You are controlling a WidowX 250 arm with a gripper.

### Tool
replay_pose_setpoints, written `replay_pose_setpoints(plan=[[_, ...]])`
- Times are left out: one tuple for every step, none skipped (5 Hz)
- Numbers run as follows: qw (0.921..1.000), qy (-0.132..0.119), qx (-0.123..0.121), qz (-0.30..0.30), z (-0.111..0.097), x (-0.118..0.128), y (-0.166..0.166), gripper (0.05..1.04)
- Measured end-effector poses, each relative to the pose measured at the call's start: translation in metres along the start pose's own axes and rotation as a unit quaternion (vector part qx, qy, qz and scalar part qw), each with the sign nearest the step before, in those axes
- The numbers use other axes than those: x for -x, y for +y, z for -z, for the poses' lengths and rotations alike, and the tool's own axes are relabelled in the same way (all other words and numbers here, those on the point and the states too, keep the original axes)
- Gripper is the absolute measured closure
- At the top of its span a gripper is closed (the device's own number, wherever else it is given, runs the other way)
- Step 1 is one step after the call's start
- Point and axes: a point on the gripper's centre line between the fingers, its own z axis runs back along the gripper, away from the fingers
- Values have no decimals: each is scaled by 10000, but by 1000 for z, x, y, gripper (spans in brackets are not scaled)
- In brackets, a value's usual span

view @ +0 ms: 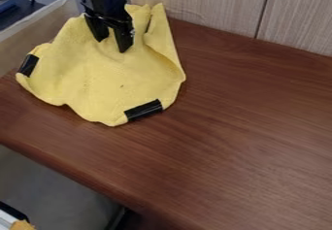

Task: Move the cloth from bottom to top left

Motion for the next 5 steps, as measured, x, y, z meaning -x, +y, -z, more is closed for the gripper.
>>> replay_pose_setpoints(plan=[[9998, 113, 155, 15, -6, 2, -7, 85], [9999, -96, 66, 66, -32, -6, -11, 84], [9999, -34, 120, 70, -41, -4, -17, 85], [9991, -408, -61, 114, -76, -7, -18, 84], [9990, -435, -47, 87, -80, 2, -25, 84]])
